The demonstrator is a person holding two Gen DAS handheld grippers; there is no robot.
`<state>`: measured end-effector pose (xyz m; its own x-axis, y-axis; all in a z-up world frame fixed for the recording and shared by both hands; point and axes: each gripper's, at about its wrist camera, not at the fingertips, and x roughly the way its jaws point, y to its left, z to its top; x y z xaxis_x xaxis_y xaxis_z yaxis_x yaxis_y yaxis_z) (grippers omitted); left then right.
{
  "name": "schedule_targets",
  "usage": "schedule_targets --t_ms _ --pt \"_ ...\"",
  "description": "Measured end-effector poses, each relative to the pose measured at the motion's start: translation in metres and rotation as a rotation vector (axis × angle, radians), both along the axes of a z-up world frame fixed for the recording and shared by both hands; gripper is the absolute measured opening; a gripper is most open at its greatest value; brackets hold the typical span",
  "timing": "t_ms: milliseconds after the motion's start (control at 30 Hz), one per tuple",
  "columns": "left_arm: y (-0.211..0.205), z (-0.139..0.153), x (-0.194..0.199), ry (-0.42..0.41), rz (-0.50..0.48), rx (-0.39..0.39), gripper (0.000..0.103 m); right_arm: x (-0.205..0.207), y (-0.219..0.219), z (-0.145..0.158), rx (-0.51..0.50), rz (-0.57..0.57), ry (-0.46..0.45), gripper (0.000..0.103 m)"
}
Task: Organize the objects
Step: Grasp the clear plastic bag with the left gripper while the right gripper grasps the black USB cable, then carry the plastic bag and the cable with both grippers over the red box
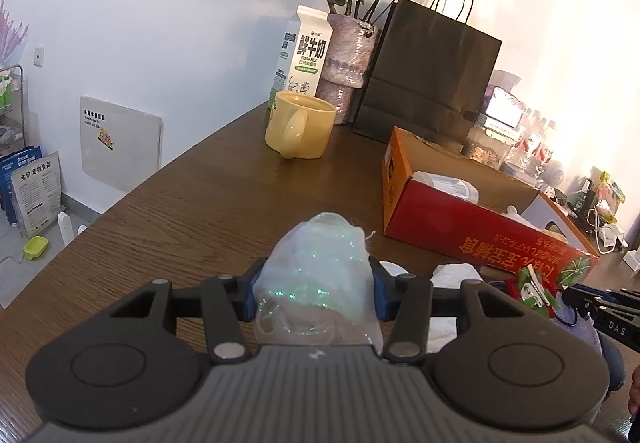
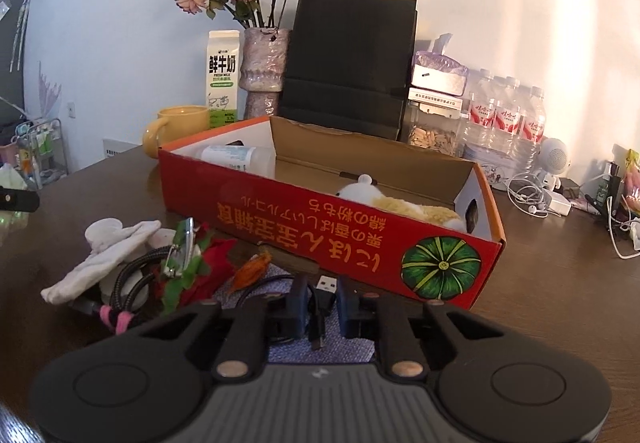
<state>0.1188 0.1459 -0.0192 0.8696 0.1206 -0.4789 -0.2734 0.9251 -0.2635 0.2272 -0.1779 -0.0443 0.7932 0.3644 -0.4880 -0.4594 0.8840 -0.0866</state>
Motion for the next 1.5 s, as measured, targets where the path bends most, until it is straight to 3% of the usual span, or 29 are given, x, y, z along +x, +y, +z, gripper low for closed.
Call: schedule_targets --t_ms 700,1167,1500 --pt "-0.048 0.023 0.018 -0.062 -0.113 0.019 0.051 -0.009 -0.026 0.023 0.091 0.012 -0.079 0.014" --pt "-0.115 0.061 0.100 -0.165 -0.239 0.020 0.049 0.032 -0.019 0.066 0.147 0.015 -0.203 0.014" --pt "-0.142 0.061 0.169 -0.180 -0.253 0.026 0.048 0.095 -0.011 0.067 0.186 -0.030 -0.181 0.014"
